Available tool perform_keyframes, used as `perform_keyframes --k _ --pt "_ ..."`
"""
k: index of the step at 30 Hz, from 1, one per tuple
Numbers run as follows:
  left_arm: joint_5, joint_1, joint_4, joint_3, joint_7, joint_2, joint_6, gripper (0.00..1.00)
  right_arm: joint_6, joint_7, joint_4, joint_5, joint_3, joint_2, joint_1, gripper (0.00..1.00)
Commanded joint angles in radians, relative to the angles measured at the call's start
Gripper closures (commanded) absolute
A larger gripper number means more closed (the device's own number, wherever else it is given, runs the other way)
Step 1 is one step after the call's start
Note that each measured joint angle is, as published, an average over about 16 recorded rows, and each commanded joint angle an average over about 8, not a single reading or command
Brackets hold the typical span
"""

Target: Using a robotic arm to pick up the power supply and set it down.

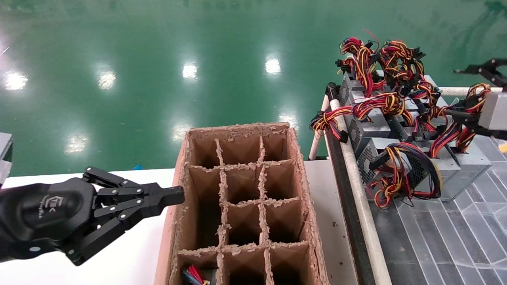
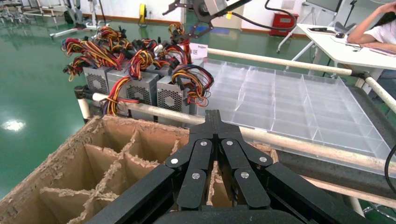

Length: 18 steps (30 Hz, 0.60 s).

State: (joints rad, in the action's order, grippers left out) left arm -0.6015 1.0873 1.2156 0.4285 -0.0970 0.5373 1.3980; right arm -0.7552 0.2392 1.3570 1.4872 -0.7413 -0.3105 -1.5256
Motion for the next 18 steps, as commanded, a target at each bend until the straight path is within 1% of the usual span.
perform_keyframes --k 1,6,13,14,18 --pt "0.000 0.000 0.000 0.000 0.000 0.000 0.000 1.00 -0.017 -0.029 0.001 0.025 -0.002 -0.016 -0.023 0.00" --pt "0.000 0.000 0.000 0.000 0.000 0.000 0.000 1.00 -0.035 -0.075 0.000 0.026 0.003 -0.052 -0.032 0.00" --pt "0.000 0.000 0.000 0.000 0.000 0.000 0.000 1.00 -0.110 -0.113 -0.008 -0.049 0.049 -0.078 0.013 0.00" --pt "0.000 0.000 0.000 0.000 0.000 0.000 0.000 0.95 -0.122 -0.119 -0.009 -0.062 0.057 -0.083 0.022 0.00" --pt "0.000 0.000 0.000 0.000 0.000 0.000 0.000 0.45 -0.170 -0.143 -0.014 -0.116 0.088 -0.100 0.055 0.00"
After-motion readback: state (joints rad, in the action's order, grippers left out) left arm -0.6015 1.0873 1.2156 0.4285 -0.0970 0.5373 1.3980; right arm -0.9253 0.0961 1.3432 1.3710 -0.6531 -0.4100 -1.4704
